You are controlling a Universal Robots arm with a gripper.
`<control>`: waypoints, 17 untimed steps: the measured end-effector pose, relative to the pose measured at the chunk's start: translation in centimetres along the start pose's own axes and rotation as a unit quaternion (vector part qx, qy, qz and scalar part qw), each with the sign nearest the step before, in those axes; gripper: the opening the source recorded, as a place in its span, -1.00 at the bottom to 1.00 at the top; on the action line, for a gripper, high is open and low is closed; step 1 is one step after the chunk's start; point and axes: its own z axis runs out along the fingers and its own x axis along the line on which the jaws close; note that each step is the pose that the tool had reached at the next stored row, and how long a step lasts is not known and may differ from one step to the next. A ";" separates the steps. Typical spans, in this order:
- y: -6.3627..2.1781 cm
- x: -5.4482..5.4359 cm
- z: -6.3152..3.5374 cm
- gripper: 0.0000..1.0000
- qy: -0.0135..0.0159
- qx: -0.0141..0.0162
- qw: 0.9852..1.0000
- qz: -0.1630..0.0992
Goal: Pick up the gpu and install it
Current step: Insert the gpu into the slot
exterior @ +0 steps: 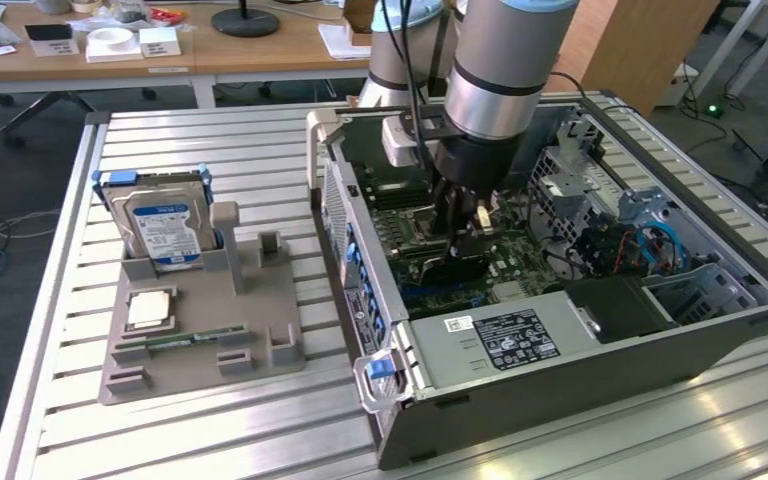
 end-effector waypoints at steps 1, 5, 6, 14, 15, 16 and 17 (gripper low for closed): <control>0.00 0.0 0.04 0.00 0.000 0.000 1.000 0.000; 0.01 0.0 0.38 0.00 0.000 0.000 1.000 0.000; 0.01 0.0 0.51 0.00 0.000 0.000 1.000 0.000; 0.03 0.1 1.31 0.00 0.000 0.000 1.000 0.000; 0.03 0.1 1.31 0.00 0.000 0.000 1.000 0.000; 0.03 0.1 1.31 0.00 0.000 0.000 1.000 0.000; 0.03 0.1 1.31 0.00 0.000 0.000 1.000 0.000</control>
